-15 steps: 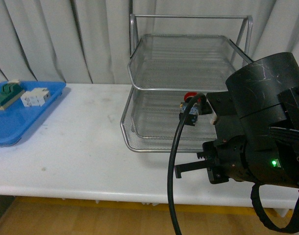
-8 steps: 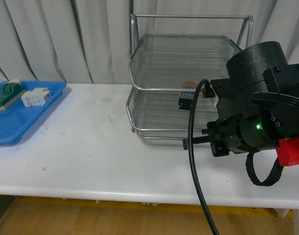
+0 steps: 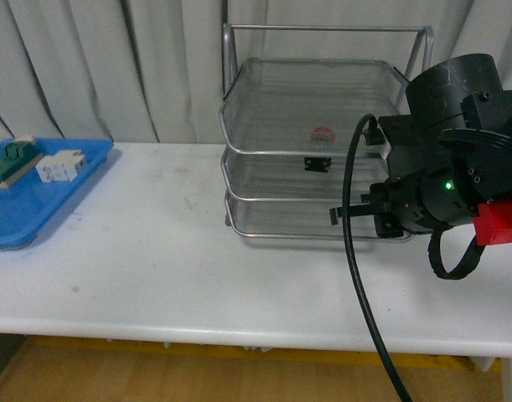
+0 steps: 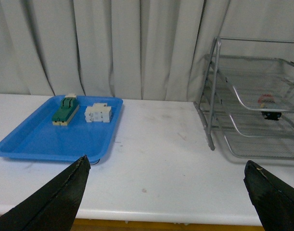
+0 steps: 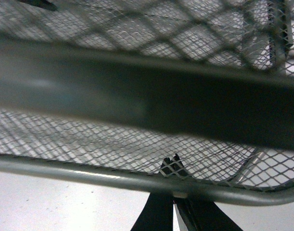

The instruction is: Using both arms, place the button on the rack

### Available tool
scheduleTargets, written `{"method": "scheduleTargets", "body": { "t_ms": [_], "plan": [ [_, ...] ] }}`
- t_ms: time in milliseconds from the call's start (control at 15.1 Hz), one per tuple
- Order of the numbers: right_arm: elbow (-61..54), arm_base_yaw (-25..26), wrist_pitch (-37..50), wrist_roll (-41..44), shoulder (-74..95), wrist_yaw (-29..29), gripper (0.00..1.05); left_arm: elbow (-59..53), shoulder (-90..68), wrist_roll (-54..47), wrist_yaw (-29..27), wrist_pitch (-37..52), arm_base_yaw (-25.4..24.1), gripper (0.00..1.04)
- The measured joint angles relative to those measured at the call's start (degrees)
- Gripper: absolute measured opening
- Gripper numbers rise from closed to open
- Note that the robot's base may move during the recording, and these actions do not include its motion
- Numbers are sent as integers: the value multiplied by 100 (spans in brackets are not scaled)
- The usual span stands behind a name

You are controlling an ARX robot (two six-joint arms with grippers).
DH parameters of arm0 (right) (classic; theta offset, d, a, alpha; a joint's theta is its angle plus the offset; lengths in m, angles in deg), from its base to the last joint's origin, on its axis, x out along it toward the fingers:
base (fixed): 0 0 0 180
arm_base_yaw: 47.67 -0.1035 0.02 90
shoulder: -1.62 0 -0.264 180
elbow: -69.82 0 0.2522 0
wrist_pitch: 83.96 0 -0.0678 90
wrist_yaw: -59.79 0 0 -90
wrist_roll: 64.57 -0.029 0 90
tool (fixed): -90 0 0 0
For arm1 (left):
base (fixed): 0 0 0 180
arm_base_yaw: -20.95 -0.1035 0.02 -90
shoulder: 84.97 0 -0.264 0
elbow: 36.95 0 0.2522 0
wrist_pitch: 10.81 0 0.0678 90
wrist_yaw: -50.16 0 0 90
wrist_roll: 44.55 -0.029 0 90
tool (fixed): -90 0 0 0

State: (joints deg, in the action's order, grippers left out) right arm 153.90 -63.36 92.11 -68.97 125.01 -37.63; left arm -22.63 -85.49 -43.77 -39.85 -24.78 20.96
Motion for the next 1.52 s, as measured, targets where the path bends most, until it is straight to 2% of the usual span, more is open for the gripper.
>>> {"method": "scheduleTargets", "body": {
  "t_ms": [463,860,993,1125,1257,1324,1390,1522],
  "plan": [
    [79,74,229,57,107,-76,2,0,0,0,0,0,0,98],
    [-577,-24,280,55,-374,170,2,0,0,0,0,0,0,98],
    [-2282,-225,1132,-424,-2291,879,2,0,0,0,-2,0,0,98],
    [-3226,-72,1720,-669,-3519,863,2,0,0,0,0,0,0,98],
    [-4024,127,1895,-619,-4889,831,2,0,0,0,-2,0,0,98],
    [-4415,208,2131,-431,-5464,664,2,0,0,0,-2,0,0,98],
    [-4924,284,2942,-66,-5967,-42,2,0,0,0,2,2,0,98],
    [-5608,809,2258,264,-7333,-87,2,0,0,0,0,-2,0,98]
  ]
}}
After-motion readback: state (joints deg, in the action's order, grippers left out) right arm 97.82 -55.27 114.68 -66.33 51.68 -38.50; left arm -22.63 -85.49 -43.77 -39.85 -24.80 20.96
